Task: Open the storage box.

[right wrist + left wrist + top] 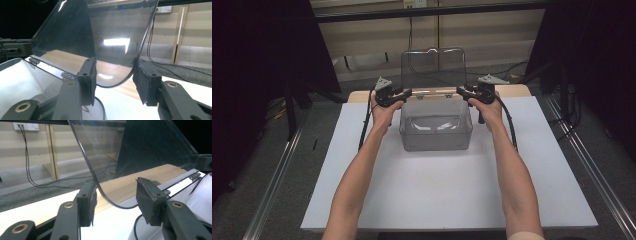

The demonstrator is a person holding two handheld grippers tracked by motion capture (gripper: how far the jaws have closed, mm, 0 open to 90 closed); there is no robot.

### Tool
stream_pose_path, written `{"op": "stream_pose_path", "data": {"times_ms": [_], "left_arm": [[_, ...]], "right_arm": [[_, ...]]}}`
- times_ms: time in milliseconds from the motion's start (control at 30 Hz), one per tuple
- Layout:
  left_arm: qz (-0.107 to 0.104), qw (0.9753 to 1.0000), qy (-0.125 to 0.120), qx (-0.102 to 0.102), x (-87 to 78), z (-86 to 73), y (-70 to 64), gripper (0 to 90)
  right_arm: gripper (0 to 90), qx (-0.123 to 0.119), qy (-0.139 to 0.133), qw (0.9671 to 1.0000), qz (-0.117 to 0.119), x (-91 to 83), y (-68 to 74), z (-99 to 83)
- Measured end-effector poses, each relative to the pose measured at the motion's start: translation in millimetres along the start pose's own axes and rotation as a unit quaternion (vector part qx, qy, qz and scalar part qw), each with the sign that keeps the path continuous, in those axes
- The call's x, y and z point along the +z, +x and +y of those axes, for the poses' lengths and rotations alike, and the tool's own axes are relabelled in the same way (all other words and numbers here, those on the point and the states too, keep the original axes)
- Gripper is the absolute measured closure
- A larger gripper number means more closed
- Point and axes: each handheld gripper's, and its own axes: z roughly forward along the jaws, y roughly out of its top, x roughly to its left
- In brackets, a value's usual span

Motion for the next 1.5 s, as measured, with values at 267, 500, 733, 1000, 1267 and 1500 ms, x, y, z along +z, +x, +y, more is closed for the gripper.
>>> {"op": "stream_pose_path", "data": {"times_ms": [267,500,733,1000,1267,1500], "left_arm": [[0.002,1.0000,-0.001,-0.004,0.5,-0.6,-0.7,50.0],[0.017,0.9998,0.001,0.007,0.5,0.7,-3.2,47.4],[0.011,0.9997,0.005,0.020,2.5,-1.6,-5.5,51.9],[0.026,0.9996,0.004,0.014,2.2,-4.4,-3.6,47.5],[0.024,0.9997,0.000,0.005,-0.3,-4.9,-2.6,38.1],[0.019,0.9998,0.000,0.009,-9.8,-2.2,-6.6,27.2]], "right_arm": [[54.3,0.010,0.005,0.9999,0.002,-0.4,-0.8,0.5],[54.1,0.022,0.005,0.9997,0.001,-0.4,-1.4,-0.3],[52.3,0.027,0.014,0.9995,-0.012,-2.3,-2.6,-1.6],[46.9,-0.004,0.015,0.9995,-0.027,-1.3,2.7,-2.1],[43.1,-0.020,-0.002,0.9991,-0.037,-7.9,8.7,4.2],[32.3,-0.027,-0.003,0.9987,-0.043,-16.4,14.5,4.2]]}}
